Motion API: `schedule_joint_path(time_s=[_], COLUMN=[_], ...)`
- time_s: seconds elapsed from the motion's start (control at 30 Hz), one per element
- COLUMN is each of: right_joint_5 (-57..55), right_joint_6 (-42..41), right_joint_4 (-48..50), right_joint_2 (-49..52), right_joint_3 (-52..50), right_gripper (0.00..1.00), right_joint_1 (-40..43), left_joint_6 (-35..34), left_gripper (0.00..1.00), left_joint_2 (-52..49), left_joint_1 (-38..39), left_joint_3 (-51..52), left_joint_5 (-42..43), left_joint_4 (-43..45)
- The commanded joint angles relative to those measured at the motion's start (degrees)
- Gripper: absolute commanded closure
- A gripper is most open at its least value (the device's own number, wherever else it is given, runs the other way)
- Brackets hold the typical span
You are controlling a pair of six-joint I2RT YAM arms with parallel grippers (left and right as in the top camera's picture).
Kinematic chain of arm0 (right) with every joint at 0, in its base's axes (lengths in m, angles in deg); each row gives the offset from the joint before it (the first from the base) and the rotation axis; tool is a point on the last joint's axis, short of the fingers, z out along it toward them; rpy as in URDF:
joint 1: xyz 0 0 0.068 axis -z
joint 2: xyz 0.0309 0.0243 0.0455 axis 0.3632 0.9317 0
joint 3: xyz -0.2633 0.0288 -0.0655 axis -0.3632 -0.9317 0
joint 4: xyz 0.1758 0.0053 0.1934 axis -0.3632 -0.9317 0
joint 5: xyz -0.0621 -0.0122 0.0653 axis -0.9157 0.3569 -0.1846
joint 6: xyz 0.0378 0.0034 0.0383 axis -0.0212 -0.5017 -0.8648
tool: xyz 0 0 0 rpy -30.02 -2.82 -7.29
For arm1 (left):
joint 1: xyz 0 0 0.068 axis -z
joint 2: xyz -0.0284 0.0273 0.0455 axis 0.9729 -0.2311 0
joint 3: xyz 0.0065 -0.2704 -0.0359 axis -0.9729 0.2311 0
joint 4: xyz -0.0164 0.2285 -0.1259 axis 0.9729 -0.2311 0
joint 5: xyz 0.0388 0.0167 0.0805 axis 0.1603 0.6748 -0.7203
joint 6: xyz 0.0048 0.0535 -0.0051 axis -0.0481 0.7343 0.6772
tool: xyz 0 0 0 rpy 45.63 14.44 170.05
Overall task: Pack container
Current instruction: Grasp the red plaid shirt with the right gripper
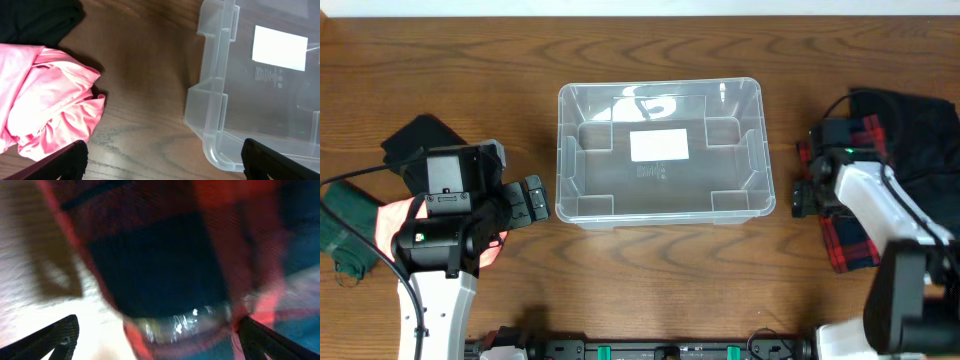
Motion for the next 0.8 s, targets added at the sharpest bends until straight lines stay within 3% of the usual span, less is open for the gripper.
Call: schedule_joint_path(time_s=[0.0, 0.07, 0.13, 0.23, 0.27, 0.43, 0.6, 0.77], right_joint_5=[-5.5, -7.4, -7.6, -7.4, -7.4, -7.4, -6.9, -6.9], right_joint_6=[-3.0, -4.9, -5.6, -7.1, -7.7, -8.3, -8.5, -7.5], right_joint_4=[0.9, 1.6, 2.4, 2.9, 2.9, 2.9, 2.5, 0.1], right_joint_2=[4.2, 6.5, 8.2, 9.4, 9.4, 9.3, 7.1, -1.6], right_joint_3=[0.6, 0.6, 0.6, 0.6, 0.6, 0.7, 1.2, 4.3], right_gripper=[0.01, 0.05, 0.16, 0.47, 0.62, 0.98, 0.99, 0.99], right_joint_1=[0.4, 0.4, 0.4, 0.4, 0.4, 0.3, -1.1, -4.5], left_joint_6=[0.9, 0.9, 0.9, 0.9, 0.9, 0.9, 1.0, 1.0], left_gripper=[0.02, 0.02, 0.02, 0.02, 0.02, 0.02, 0.02, 0.02], left_joint_2=[-0.1, -0.1, -0.1, -0.1, -0.1, -0.1, -0.1, -0.1], left_joint_1=[0.1, 0.1, 0.1, 0.1, 0.1, 0.1, 0.1, 0.1], left_joint_3=[-0.9, -0.9, -0.9, -0.9, -0.9, -0.9, -0.9, -0.9], left_joint_5=[0.0, 0.0, 0.0, 0.0, 0.0, 0.0, -0.1, -0.7], left_joint_4=[0.0, 0.0, 0.0, 0.0, 0.0, 0.0, 0.0, 0.0])
